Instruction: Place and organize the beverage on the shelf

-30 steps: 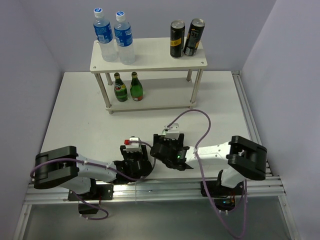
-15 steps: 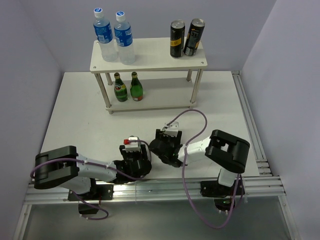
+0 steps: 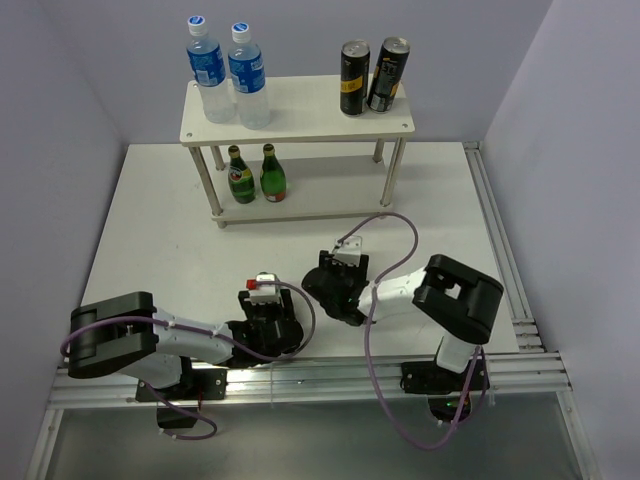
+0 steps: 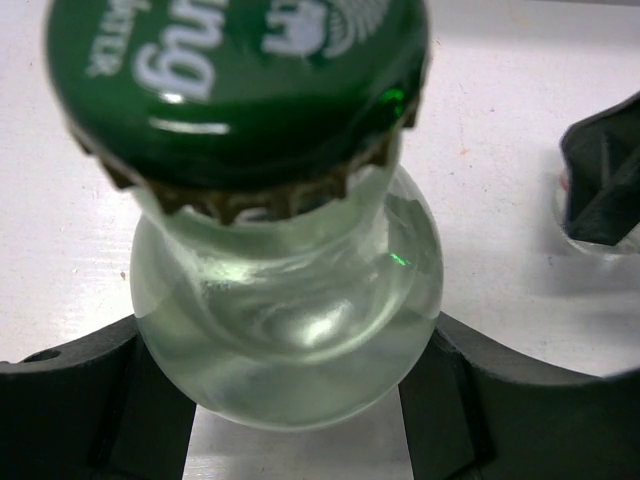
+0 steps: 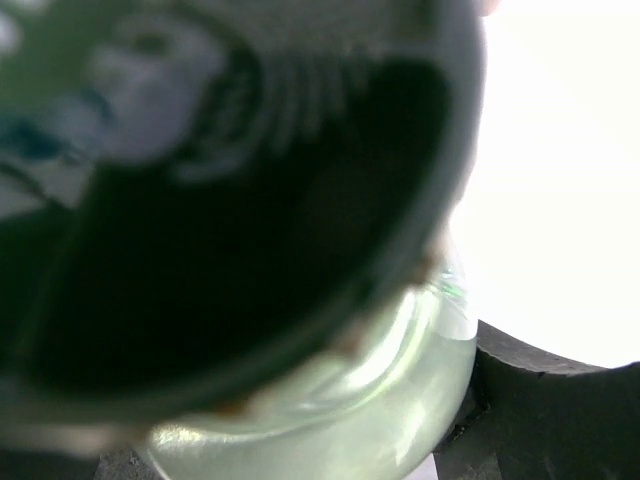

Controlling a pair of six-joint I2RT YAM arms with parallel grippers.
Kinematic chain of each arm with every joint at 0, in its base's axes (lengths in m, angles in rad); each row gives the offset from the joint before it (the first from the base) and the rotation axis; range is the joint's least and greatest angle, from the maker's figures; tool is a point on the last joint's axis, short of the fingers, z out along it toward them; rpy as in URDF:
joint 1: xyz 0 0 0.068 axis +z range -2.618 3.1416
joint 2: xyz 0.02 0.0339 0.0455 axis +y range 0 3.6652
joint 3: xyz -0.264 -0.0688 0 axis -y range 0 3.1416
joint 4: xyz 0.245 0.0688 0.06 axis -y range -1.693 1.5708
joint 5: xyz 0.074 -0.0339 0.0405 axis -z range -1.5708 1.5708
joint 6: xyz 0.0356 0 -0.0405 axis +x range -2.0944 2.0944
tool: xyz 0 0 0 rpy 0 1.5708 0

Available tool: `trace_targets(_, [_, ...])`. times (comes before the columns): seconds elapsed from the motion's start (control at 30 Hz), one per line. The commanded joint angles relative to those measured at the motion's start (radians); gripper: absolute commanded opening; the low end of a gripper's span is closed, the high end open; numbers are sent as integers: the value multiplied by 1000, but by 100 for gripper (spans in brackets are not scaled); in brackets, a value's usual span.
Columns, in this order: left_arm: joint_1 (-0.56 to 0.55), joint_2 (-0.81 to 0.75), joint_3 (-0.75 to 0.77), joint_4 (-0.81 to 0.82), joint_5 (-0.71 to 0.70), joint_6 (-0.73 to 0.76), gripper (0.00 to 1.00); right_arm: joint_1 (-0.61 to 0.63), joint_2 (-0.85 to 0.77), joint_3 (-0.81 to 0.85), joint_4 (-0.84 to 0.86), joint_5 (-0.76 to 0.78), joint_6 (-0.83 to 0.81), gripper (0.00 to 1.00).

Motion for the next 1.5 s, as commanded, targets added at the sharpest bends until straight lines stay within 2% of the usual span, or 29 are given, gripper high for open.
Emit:
trace_targets(0.0, [-3, -18, 16, -27, -37, -45, 0, -30, -143, 55, -46, 88, -19, 0])
trace_targets(0.23, [-2, -44, 2, -20, -31, -39, 0, -102, -286, 124, -25, 62, -191, 0])
trace_targets(0.4, [-3, -39, 14, -29, -23, -32, 0, -222, -283, 192, 38, -90, -266, 0])
trace_targets(0.63, [-3, -50, 14, -34, -17, -26, 0, -383, -152, 372, 24, -250, -269, 0])
trace_targets(0.83, [-3, -51, 13, -30, -14, -21, 0, -464, -15, 497, 38, -322, -305, 0])
trace_targets(1.1, [-3, -56, 5, -14, -5, -13, 0, -510, 125, 618, 52, -322, -361, 0])
trace_targets(1.47, [-5, -41, 3, 9, 3, -6, 0, -536, 215, 655, 87, -250, -404, 0])
